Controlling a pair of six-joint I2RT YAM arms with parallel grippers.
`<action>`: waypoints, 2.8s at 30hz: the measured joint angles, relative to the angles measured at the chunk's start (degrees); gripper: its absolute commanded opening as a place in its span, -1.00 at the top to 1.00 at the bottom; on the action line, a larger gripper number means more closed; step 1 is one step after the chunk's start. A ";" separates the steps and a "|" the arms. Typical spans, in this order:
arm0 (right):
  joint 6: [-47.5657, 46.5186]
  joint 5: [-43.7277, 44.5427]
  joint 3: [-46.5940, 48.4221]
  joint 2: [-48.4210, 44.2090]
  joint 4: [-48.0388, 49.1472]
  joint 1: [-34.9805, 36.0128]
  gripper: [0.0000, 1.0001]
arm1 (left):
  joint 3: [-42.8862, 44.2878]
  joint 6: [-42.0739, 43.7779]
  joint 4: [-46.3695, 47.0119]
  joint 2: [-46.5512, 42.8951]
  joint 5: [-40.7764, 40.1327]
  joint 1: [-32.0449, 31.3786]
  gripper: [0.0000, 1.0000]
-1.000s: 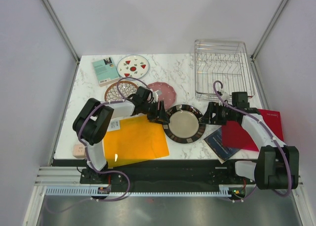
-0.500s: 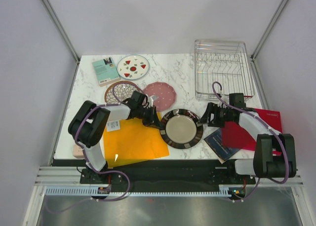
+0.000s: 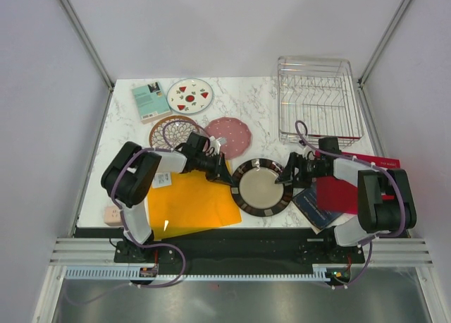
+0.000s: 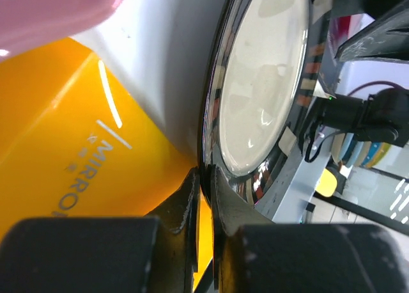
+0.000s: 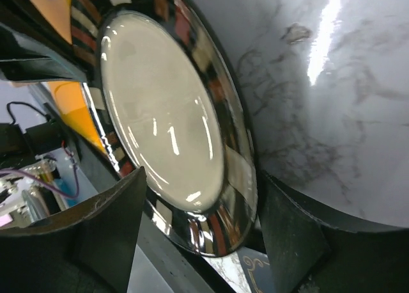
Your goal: Load the plates into the dish rack
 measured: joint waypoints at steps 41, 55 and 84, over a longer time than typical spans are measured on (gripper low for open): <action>-15.80 2.64 53.18 -3.58 -35.15 2.36 1.00 | 23.91 30.95 -19.17 -22.67 4.46 12.31 -0.50; -9.75 56.65 68.61 6.01 -12.52 -0.17 1.00 | 29.57 34.67 -27.06 -20.17 -6.10 11.65 -0.57; -20.52 73.18 86.16 34.07 -11.21 -6.71 1.00 | 30.10 31.76 -26.12 -16.24 -5.40 11.37 -0.51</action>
